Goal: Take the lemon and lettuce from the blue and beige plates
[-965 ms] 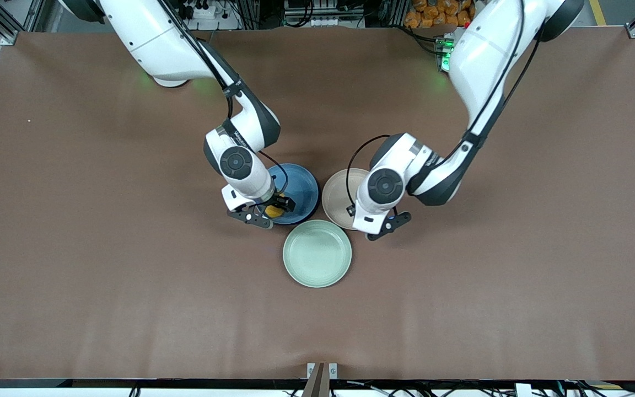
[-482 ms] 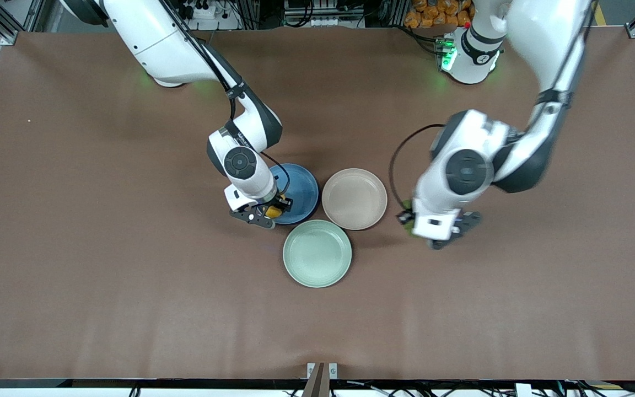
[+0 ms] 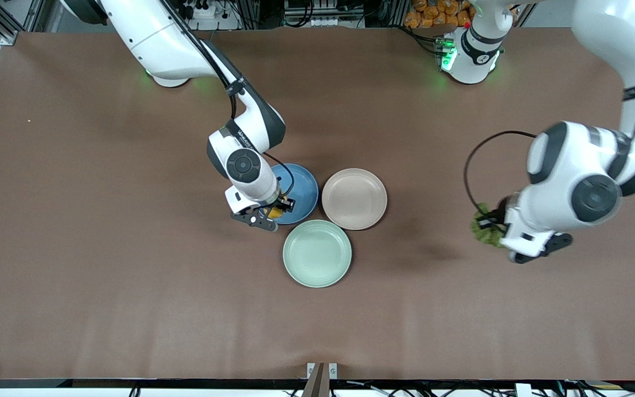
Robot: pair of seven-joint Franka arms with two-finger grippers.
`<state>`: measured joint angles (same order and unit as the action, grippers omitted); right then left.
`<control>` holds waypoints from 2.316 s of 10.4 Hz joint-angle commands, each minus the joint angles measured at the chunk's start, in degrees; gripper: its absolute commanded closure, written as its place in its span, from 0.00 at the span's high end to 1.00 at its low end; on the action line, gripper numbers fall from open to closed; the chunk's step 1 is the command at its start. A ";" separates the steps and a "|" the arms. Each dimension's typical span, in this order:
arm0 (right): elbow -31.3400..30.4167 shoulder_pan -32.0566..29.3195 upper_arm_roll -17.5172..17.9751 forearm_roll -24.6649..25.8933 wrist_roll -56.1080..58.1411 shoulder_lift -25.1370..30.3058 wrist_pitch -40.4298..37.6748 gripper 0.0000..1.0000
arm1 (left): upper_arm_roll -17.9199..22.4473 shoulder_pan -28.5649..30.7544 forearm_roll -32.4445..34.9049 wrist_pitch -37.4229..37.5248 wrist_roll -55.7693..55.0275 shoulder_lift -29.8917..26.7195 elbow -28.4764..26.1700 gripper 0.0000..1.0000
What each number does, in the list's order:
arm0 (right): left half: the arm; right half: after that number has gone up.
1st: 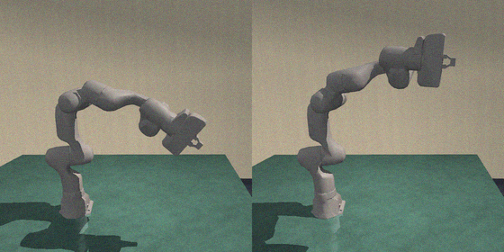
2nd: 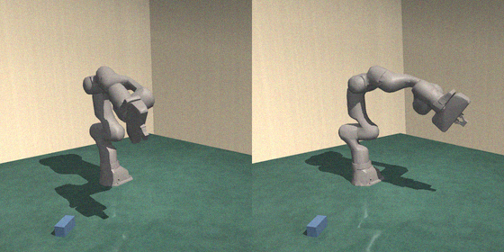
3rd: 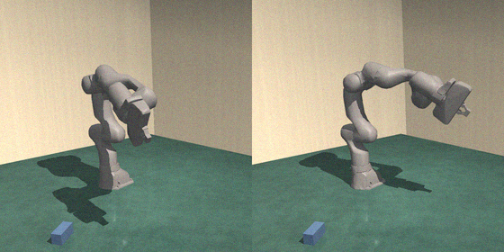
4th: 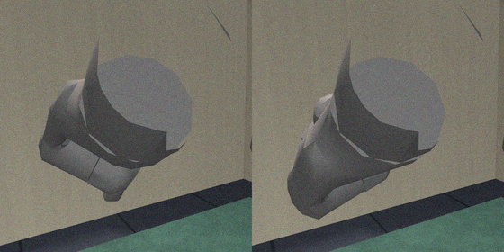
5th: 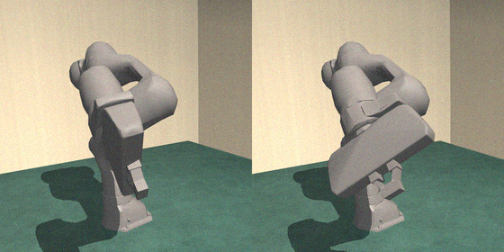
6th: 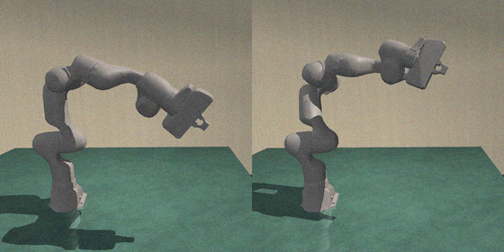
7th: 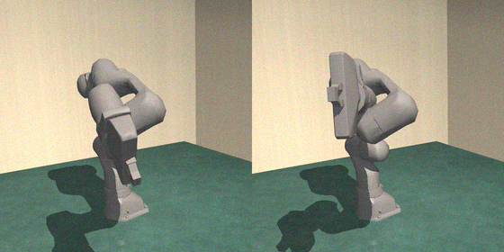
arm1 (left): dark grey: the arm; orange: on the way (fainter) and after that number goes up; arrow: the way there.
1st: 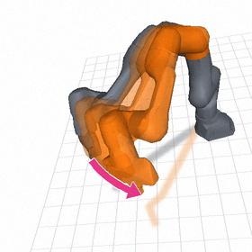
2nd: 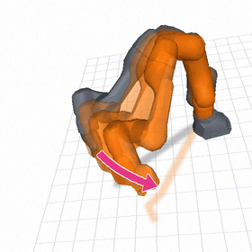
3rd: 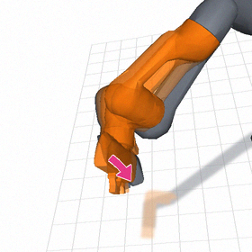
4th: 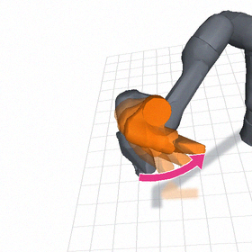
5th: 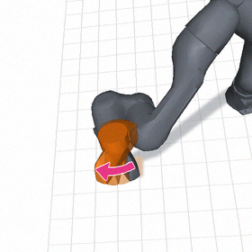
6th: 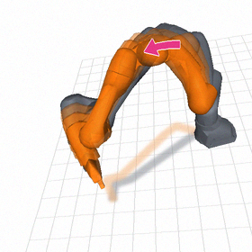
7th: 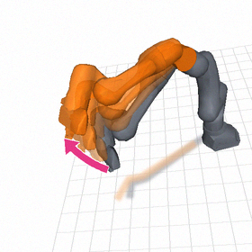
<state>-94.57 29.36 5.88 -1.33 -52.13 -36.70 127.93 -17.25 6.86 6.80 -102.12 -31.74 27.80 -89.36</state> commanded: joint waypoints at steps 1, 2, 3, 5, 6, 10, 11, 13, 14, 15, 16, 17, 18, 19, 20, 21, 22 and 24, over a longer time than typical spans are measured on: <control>4.30 -2.63 0.10 0.81 4.89 0.66 -5.48 0.36 | -0.95 6.83 1.28 -1.50 4.74 5.40 -0.29 0.00; 3.87 -4.12 0.01 0.72 8.50 1.62 -5.76 0.36 | -0.86 6.85 2.24 -2.55 4.76 7.16 -0.29 0.00; 3.86 -5.10 -0.94 0.72 12.36 2.76 -7.85 0.36 | -0.95 6.85 2.77 -2.82 4.76 8.14 -0.29 0.00; 3.43 -6.25 -4.36 0.72 22.63 5.31 -12.33 0.36 | -1.03 6.15 1.82 -2.83 3.88 8.41 -0.64 0.00; 2.12 -6.51 -5.95 0.72 27.12 6.54 -13.66 0.36 | -1.38 5.97 1.73 -2.83 3.62 8.85 -0.55 0.00; -4.75 -8.01 -14.12 0.72 42.78 10.07 -12.79 0.36 | -1.39 3.52 -1.35 -2.91 3.09 10.70 -0.29 0.00; -5.27 -8.09 -15.79 0.72 46.64 10.15 -12.01 0.36 | -1.39 3.51 -1.35 -2.83 3.09 10.70 -0.29 0.22; -9.03 -9.06 -19.39 0.55 56.82 10.77 -6.50 0.36 | -1.47 3.33 -1.44 -2.83 3.00 10.09 -0.11 1.00; -12.10 -9.50 -21.15 -0.07 61.75 11.55 -2.55 0.36 | -1.56 3.33 -1.26 -2.74 1.87 9.65 0.15 1.00; -15.00 -10.63 -21.26 -0.16 64.49 11.73 1.23 0.37 | -1.56 3.59 -1.26 -2.30 2.55 7.64 0.68 1.00; -16.95 -11.08 -21.34 -0.16 64.78 11.65 3.80 0.37 | -1.91 4.90 -1.26 -2.04 2.99 5.62 0.68 1.00; -18.62 -11.26 -21.34 -0.16 64.78 11.47 6.61 0.37 | -2.61 4.31 -0.74 -1.16 3.26 2.99 0.77 1.00; -20.12 -11.95 -21.26 -0.33 64.70 10.95 9.07 0.37 | -2.97 3.60 -0.56 -1.07 3.17 0.88 0.77 1.00; -21.35 -12.40 -21.26 -1.64 64.70 10.42 10.49 0.38 | -2.97 2.81 -0.47 -0.72 3.17 -2.45 0.77 1.00; -21.97 -12.31 -21.26 -4.18 64.70 9.98 11.20 0.41 | -2.97 2.37 -0.39 0.24 3.26 -5.18 0.68 1.00; -22.06 -12.14 -21.08 -6.12 64.70 9.11 11.90 0.44 | -2.97 2.37 -0.30 0.42 3.35 -7.82 0.68 1.00; -21.98 -11.88 -20.82 -9.09 64.78 7.79 12.86 0.44 | -3.14 2.54 -0.21 0.51 5.00 -10.46 0.68 1.00; -21.89 -11.17 -20.73 -9.83 64.78 6.38 14.54 0.45 | -5.07 2.54 -0.73 1.82 7.56 -15.21 0.68 1.00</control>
<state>-116.15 17.91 -15.13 -9.03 11.74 -29.63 141.10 -21.05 9.07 6.48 -101.56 -25.78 16.76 -87.01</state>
